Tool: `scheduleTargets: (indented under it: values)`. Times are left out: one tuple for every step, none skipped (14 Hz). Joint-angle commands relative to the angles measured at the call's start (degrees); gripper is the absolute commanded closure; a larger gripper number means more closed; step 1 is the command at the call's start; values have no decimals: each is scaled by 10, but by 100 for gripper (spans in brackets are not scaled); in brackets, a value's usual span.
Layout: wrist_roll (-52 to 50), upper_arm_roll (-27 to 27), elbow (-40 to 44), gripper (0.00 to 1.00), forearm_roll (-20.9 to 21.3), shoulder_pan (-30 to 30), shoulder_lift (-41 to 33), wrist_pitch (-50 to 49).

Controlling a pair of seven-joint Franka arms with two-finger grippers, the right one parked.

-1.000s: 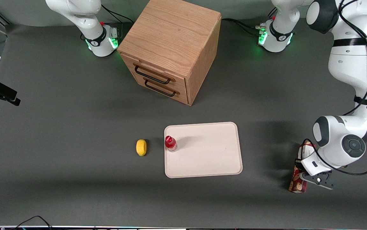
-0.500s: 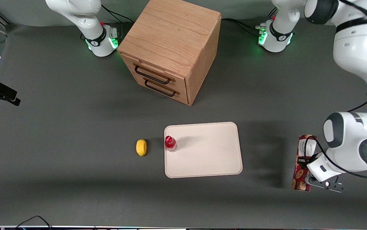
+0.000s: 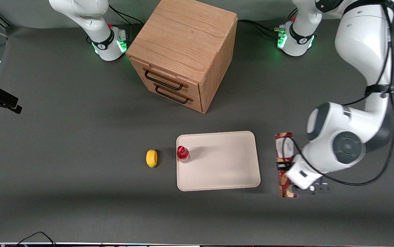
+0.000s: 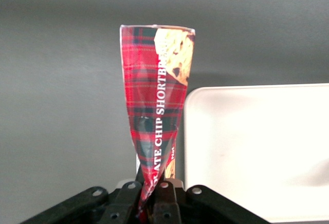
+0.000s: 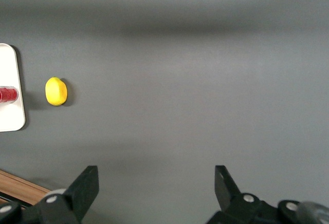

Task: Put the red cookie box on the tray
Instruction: 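Carry the held cookie box over the white tray with the left gripper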

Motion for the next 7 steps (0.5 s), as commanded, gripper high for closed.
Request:
scheduleTargets:
  values:
    - [-106, -30, -32, 100, 66, -19, 10, 47]
    - [-139, -33, -58, 100, 91, -27, 14, 82]
    - [-159, -35, -92, 100, 102, -30, 15, 119]
    - [-168, -35, -122, 100, 104, -30, 15, 161]
    - [-180, -35, -152, 100, 106, -30, 15, 198]
    - [-194, -35, -168, 100, 117, -31, 16, 221]
    - [-203, -35, -182, 100, 132, -34, 21, 235]
